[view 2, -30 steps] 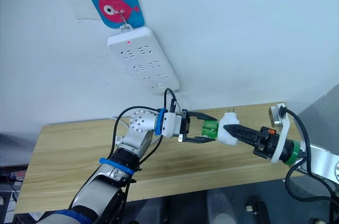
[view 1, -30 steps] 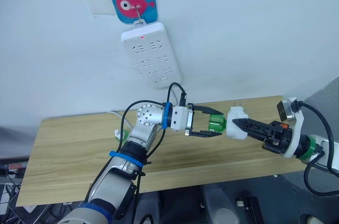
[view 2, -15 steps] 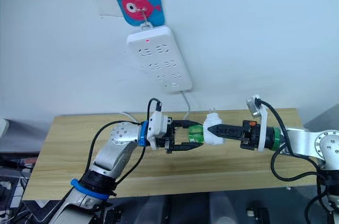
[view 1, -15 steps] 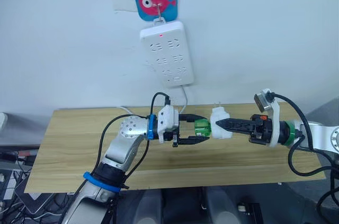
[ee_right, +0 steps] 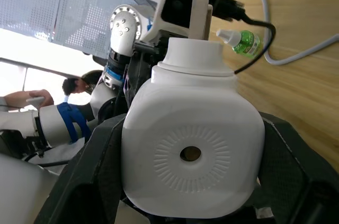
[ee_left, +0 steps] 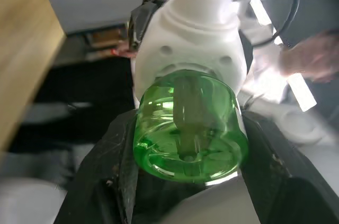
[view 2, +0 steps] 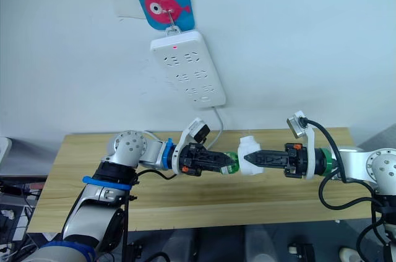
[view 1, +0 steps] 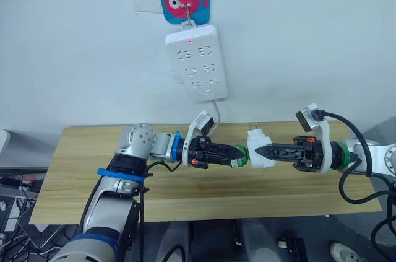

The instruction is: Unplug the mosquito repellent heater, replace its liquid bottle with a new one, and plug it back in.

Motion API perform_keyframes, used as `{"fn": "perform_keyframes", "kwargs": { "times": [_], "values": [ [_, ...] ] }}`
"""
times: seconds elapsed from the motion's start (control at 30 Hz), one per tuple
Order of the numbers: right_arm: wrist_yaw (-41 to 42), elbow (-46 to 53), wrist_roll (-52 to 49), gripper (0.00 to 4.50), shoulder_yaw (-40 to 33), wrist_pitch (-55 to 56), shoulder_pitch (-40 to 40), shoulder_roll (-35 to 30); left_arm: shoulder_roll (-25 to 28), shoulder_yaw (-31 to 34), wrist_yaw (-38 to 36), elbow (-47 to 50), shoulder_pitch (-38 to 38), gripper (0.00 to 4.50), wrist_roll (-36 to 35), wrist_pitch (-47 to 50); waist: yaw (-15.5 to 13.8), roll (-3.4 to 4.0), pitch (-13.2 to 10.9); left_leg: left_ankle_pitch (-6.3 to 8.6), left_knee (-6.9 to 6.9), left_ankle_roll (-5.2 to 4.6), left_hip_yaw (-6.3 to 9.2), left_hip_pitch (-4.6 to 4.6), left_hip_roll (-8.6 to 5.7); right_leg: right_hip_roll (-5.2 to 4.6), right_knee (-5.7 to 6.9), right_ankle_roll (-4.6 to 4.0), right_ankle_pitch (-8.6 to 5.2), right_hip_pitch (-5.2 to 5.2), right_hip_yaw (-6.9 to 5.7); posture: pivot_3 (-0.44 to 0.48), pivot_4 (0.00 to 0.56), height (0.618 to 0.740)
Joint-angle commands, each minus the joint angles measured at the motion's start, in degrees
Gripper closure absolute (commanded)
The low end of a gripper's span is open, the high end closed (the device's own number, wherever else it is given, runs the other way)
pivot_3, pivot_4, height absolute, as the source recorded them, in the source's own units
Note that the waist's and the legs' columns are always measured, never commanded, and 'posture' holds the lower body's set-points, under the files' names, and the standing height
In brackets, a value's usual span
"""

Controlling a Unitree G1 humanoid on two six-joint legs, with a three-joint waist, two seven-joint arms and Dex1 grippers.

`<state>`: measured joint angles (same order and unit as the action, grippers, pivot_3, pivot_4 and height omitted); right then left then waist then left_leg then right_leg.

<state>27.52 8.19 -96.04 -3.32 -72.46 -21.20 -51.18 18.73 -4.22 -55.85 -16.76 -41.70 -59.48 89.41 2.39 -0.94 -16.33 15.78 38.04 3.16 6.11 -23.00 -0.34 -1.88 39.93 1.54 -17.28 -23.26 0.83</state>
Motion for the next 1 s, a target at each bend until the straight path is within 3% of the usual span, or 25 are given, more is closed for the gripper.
{"fn": "perform_keyframes", "kwargs": {
  "times": [0.03,0.2,0.37,0.5,0.63,0.8,1.0],
  "values": [
    [-1.89,-0.01,-2.31,1.48,-0.96,-1.18,-0.65,-0.23,1.13,0.66,-0.73,1.51,-0.71,1.47,2.06,-3.5,0.13,-0.01,0.0,-0.02,0.0,0.03,-0.01,0.01,0.02,-0.01,0.0,0.0,0.0,0.0,0.02,0.016,0.269,0.74],
    [-4.64,-1.51,-5.33,1.48,-2.02,-0.86,-0.31,-0.21,4.74,-2.43,-5.89,3.5,-2.32,0.07,7.34,-12.81,0.1,-0.05,-0.03,-0.02,0.0,0.04,-0.02,0.01,0.02,-0.09,0.01,0.0,0.0,0.0,0.03,0.014,0.276,0.74],
    [-7.32,-1.97,-8.32,1.48,-2.77,-0.06,0.72,-0.65,8.37,-4.67,-11.67,6.33,-3.23,0.02,12.86,-23.64,-0.1,-0.07,-0.04,-0.03,-0.04,0.05,-0.02,0.0,0.03,-0.11,-0.03,0.0,0.0,0.0,0.03,0.007,0.279,0.74],
    [-10.93,-4.9,-12.83,1.48,-3.93,1.6,1.64,-1.02,10.9,-7.4,-17.87,14.8,1.35,0.02,24.53,-49.51,-0.2,-0.2,-0.12,-0.03,-0.05,0.05,-0.05,-0.01,0.02,-0.22,-0.08,0.0,0.0,0.0,0.05,0.01,0.279,0.74],
    [-14.74,-8.05,-16.21,1.48,-4.67,2.94,1.8,-1.42,7.25,-6.59,-21.37,13.12,6.34,0.02,36.52,-87.35,-0.5,-0.21,-0.12,-0.03,-0.07,0.05,-0.11,-0.01,0.02,-0.28,-0.13,-0.01,0.01,0.0,0.05,0.012,0.279,0.74],
    [-15.29,-9.45,-16.95,1.48,-5.32,2.24,2.54,-2.11,2.26,-5.13,-20.72,5.42,7.33,0.02,42.09,-113.6,-0.8,-0.25,-0.14,0.1,-0.03,-0.17,-0.11,-0.1,-0.06,-0.28,-0.16,0.03,0.03,0.0,0.04,0.006,0.281,0.74],
    [-14.82,-10.04,-16.96,1.48,-6.29,1.13,1.63,-0.39,-2.37,-6.53,-21.05,-4.83,6.06,0.02,44.47,-138.66,-0.72,-0.26,-0.15,0.13,0.0,-0.22,-0.11,-0.13,-0.06,-0.28,-0.18,0.09,0.06,0.0,0.02,-0.005,0.287,0.74]
  ]
}}
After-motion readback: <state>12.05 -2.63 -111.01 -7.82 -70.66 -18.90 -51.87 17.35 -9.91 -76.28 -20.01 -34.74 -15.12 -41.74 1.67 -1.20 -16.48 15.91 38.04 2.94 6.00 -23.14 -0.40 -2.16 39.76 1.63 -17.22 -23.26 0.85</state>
